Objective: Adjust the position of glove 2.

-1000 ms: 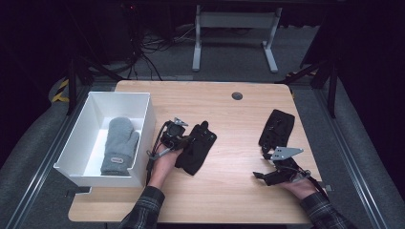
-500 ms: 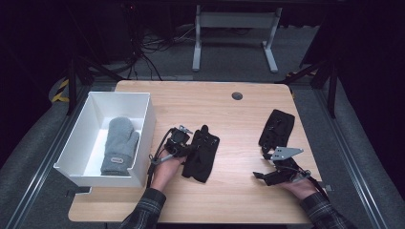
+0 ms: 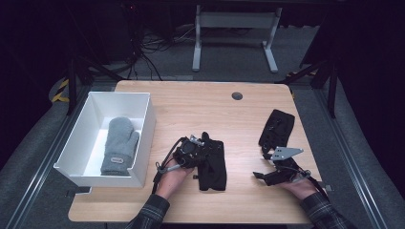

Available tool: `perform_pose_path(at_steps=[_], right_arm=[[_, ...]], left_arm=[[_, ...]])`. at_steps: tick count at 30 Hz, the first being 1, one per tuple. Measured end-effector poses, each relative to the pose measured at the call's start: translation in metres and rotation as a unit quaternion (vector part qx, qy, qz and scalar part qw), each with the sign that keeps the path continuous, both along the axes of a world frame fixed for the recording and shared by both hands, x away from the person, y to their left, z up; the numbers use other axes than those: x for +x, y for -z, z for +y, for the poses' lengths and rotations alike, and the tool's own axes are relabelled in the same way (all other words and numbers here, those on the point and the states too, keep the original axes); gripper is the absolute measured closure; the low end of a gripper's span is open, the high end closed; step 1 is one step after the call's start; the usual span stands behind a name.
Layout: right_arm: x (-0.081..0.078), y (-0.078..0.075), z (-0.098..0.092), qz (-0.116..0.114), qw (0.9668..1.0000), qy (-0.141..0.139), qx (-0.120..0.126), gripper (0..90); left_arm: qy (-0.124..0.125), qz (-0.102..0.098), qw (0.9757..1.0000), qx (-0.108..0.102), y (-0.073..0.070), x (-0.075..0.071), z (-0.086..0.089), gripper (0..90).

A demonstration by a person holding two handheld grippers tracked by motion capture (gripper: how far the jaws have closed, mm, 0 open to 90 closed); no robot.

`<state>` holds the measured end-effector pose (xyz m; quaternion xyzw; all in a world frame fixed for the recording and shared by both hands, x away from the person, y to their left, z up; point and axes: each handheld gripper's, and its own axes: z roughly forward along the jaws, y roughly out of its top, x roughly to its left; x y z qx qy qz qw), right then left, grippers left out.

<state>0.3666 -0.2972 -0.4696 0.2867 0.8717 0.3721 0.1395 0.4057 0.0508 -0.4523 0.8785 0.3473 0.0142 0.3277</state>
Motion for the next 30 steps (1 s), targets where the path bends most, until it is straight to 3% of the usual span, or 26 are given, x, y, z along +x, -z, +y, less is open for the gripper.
perform_pose_path(at_steps=[4,7,9,14,15,18,19,21,25,30], right_arm=[[0.0,0.0,0.0,0.0,1.0,0.0,0.0,15.7],[0.0,0.0,0.0,0.0,1.0,0.0,0.0,15.7],[0.0,0.0,0.0,0.0,1.0,0.0,0.0,15.7],[0.0,0.0,0.0,-0.001,1.0,0.001,-0.001,15.5],[0.0,0.0,0.0,-0.001,1.0,0.001,-0.001,15.6],[0.001,0.0,0.0,-0.002,1.0,-0.006,-0.002,15.5],[0.001,0.0,0.0,-0.002,1.0,-0.006,-0.001,15.5],[0.001,0.0,0.0,-0.002,1.0,-0.007,-0.001,15.6],[0.001,0.0,0.0,-0.002,0.9999,-0.01,0.001,18.4],[0.0,-0.004,0.0,-0.006,0.9999,-0.012,-0.003,32.5]], left_arm=[[-0.002,-0.017,0.9998,-0.006,-0.008,-0.003,0.006,88.5],[-0.014,-0.048,0.9987,0.002,-0.013,-0.009,0.018,77.6],[-0.014,-0.05,0.9986,0.005,-0.012,-0.011,0.022,73.9],[-0.001,-0.068,0.9973,0.028,-0.004,-0.023,0.029,49.4],[0.004,-0.074,0.9966,0.036,-0.001,-0.029,0.03,38.9],[0.007,-0.073,0.9962,0.046,0.003,-0.033,0.032,26.1],[0.006,-0.06,0.9973,0.041,0.007,-0.037,0.035,22.3],[0.004,-0.056,0.9978,0.034,0.009,-0.039,0.037,19.8],[0.02,-0.074,0.9963,0.04,0.014,-0.046,0.041,13.7],[0.048,-0.089,0.9944,0.032,0.02,-0.05,0.041,4.2]])
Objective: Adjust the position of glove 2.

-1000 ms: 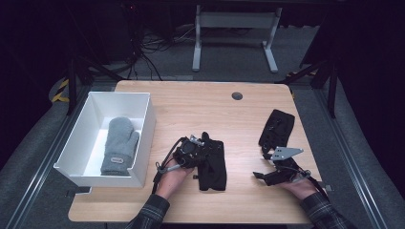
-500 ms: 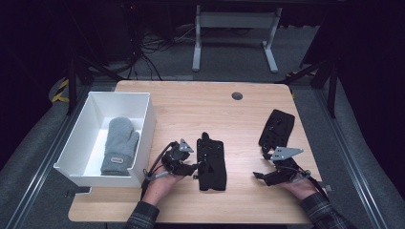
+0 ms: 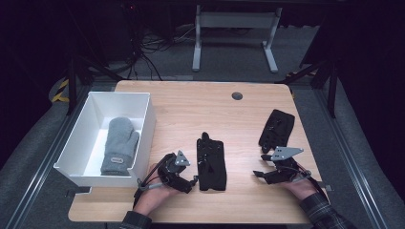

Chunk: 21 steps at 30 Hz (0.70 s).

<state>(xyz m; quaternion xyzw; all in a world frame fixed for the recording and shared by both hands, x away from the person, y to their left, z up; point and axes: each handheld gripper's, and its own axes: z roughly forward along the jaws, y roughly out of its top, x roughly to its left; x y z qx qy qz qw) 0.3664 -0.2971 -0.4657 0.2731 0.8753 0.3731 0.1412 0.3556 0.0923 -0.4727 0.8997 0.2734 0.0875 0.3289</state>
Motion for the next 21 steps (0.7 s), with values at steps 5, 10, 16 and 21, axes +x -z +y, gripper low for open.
perform_pose_path(at_steps=[5,10,16,21], right_arm=[[0.001,-0.009,-0.002,-0.004,0.9998,0.007,0.015,52.0],[0.007,-0.014,-0.003,0.006,0.9999,0.008,0.011,80.3],[0.017,-0.023,-0.008,0.012,0.9995,0.026,0.01,90.0],[0.034,-0.029,-0.023,0.025,0.9986,0.043,0.017,90.0]], left_arm=[[0.014,-0.018,0.9994,-0.025,0.006,0.0,0.005,0.0],[0.013,-0.018,0.9994,-0.025,0.006,0.0,0.005,0.0],[0.003,-0.017,0.9995,-0.025,0.006,0.0,0.006,0.1],[0.001,-0.017,0.9996,-0.024,0.006,0.0,0.006,0.2]])
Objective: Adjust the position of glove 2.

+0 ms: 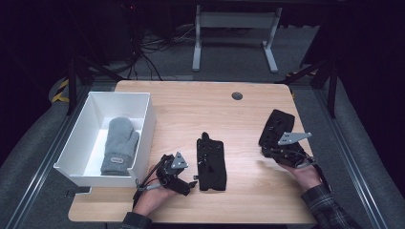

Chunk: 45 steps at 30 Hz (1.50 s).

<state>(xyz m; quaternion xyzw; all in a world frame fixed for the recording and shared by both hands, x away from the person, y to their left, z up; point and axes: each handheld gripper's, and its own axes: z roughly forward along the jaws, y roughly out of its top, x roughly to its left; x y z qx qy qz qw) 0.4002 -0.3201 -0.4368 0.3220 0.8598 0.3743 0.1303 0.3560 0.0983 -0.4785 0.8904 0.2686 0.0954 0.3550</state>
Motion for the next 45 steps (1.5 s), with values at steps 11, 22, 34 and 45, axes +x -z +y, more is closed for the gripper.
perform_pose_path(at_steps=[11,22,34,45], right_arm=[[0.027,0.0,-0.023,-0.009,0.9986,0.051,-0.008,90.0],[0.032,0.014,-0.008,0.017,0.9991,0.024,-0.031,90.0],[0.015,0.015,0.028,0.026,0.9985,-0.039,-0.028,90.0],[0.002,0.018,0.066,0.026,0.9951,-0.094,-0.02,90.0]], left_arm=[[0.0,0.0,1.0,-0.001,0.0,0.0,0.0,0.2],[0.0,0.0,1.0,-0.001,0.0,0.0,0.0,0.2],[0.0,0.0,1.0,0.0,0.0,0.0,0.0,0.2],[0.0,0.0,1.0,-0.001,0.0,0.0,0.0,0.2]])
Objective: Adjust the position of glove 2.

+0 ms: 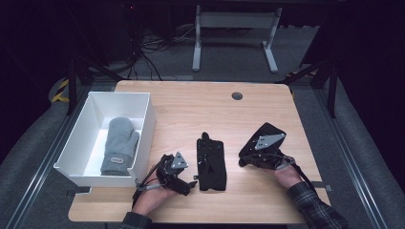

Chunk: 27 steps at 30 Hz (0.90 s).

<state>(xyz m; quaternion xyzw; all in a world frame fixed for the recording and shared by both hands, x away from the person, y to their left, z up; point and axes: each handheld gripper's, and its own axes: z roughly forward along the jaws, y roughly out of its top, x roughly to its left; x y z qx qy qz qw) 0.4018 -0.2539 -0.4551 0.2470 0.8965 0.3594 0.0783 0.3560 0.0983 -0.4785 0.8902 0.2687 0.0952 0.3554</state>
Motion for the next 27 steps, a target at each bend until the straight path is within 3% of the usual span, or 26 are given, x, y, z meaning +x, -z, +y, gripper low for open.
perform_pose_path(at_steps=[4,8,11,15,19,27], right_arm=[[0.001,-0.007,-0.006,-0.009,0.9999,0.004,0.01,90.0],[0.01,-0.019,-0.031,-0.036,0.998,0.046,0.021,90.0],[0.02,-0.024,-0.06,-0.044,0.9941,0.093,0.034,90.0],[0.032,-0.026,-0.092,-0.052,0.9883,0.142,0.017,90.0],[0.042,-0.02,-0.111,-0.047,0.984,0.171,0.01,90.0],[0.052,-0.006,-0.119,-0.03,0.9828,0.182,-0.014,90.0]], left_arm=[[0.0,0.0,1.0,0.0,0.0,0.0,0.0,0.2],[-0.001,0.0,1.0,-0.001,0.0,0.0,0.0,0.2],[0.0,0.0,1.0,0.0,0.0,0.0,0.0,0.2],[0.0,0.0,1.0,0.0,0.0,0.0,0.0,0.2],[0.0,0.0,1.0,0.0,0.0,0.0,0.0,0.2],[-0.001,0.0,1.0,-0.001,0.0,0.0,0.0,0.2]])
